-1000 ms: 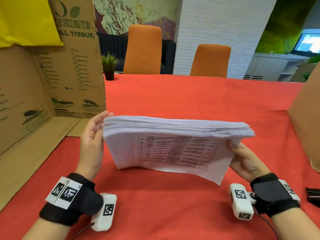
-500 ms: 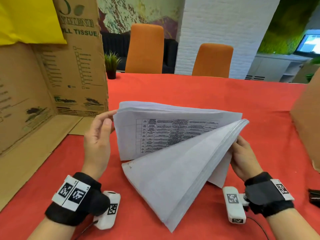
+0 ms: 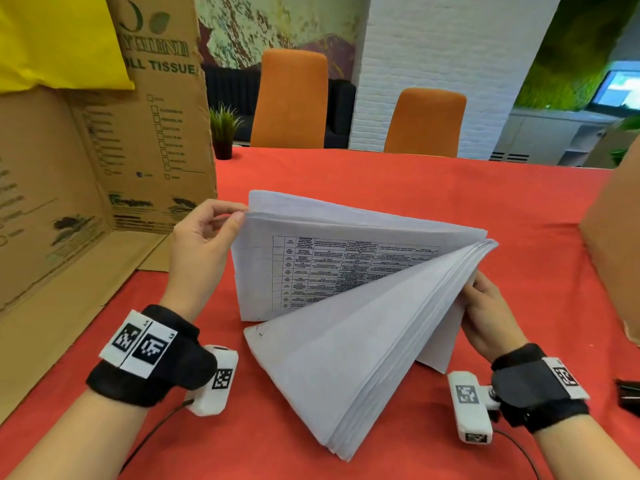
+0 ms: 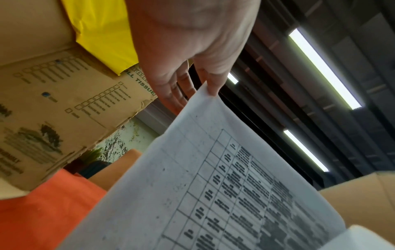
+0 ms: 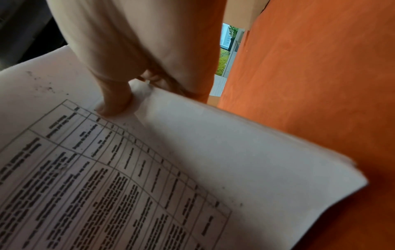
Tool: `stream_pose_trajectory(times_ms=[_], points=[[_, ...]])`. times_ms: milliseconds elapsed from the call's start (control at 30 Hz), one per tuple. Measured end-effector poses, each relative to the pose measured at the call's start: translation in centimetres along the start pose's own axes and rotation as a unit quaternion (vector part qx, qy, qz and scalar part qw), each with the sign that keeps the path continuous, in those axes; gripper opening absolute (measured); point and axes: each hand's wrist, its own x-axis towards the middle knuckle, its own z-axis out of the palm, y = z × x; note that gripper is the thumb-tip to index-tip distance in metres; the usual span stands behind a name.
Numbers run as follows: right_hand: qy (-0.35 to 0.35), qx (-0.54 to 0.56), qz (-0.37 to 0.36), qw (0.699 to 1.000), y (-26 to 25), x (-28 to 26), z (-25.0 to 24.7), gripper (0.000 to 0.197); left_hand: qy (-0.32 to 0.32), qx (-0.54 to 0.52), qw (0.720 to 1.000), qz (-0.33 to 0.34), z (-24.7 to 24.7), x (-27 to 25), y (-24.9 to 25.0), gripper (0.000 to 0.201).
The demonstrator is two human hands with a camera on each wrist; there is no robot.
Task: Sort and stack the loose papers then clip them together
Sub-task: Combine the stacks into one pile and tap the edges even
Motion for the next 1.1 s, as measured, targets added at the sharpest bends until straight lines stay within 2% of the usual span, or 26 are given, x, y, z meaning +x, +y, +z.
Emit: stream_pose_trajectory(times_ms=[100,167,267,333,400,467,533,600,667,733,833,900,1033,1100], points=[[-0.006,-0.002,-0.003,1.0,0.0,0.0,-0.1,0.02,0.007,-0.004,1.0,0.012,-0.1,0.2,0.1,0.02],[-0.003,-0.002,-0.002,1.0,0.0,0.1,-0.1,0.018,0.019,0.05,0.998,0.042,-0.2,0.4,0.2,0.017],[0.009,-0.001,0.0,1.0,0.1,0.3,-0.1,0.016,0.024,0.149,0.983,0.105,-0.6,0.5,0.4,0.005],[0.021,-0.01,-0.002,1.0,0.2,0.5,-0.1,0.015,0.007,0.208,0.964,0.166,-1.0,0.2,0.8,0.016],[0.038,-0.019,-0.007,0.999,0.3,0.6,-0.1,0.014,-0.024,0.216,0.953,0.212,-1.3,-0.4,1.0,0.019],[0.051,-0.022,-0.01,0.998,0.5,0.7,0.1,0.012,-0.066,0.164,0.965,0.191,-1.6,-0.9,1.2,0.016],[0.056,-0.02,-0.011,0.998,0.5,0.8,0.4,0.01,-0.105,0.074,0.987,0.097,-1.7,-0.9,1.1,0.012],[0.052,-0.021,-0.012,0.998,0.5,0.9,0.7,0.011,-0.132,0.004,0.991,0.008,-1.4,-0.6,1.0,0.015],[0.038,-0.016,-0.009,0.999,0.4,1.0,0.8,0.013,-0.152,-0.029,0.988,-0.028,-1.1,0.0,1.1,0.011],[0.025,-0.012,-0.005,1.0,0.4,0.9,0.7,0.02,-0.158,-0.012,0.987,-0.016,-0.8,0.4,1.4,0.007],[0.028,-0.008,0.0,1.0,0.5,0.7,0.4,0.035,-0.178,0.025,0.984,0.002,-1.3,0.7,1.6,0.022],[0.034,-0.005,-0.001,0.999,0.6,0.7,0.3,0.037,-0.211,-0.004,0.977,-0.015,-1.7,0.4,2.0,0.025],[0.034,-0.015,-0.01,0.999,0.9,0.9,0.3,0.022,-0.289,-0.055,0.956,-0.003,-2.5,-1.0,2.7,0.021],[0.034,-0.019,-0.016,0.999,1.0,1.0,0.3,0.016,-0.264,0.0,0.964,0.044,-2.4,-1.8,2.5,0.017]])
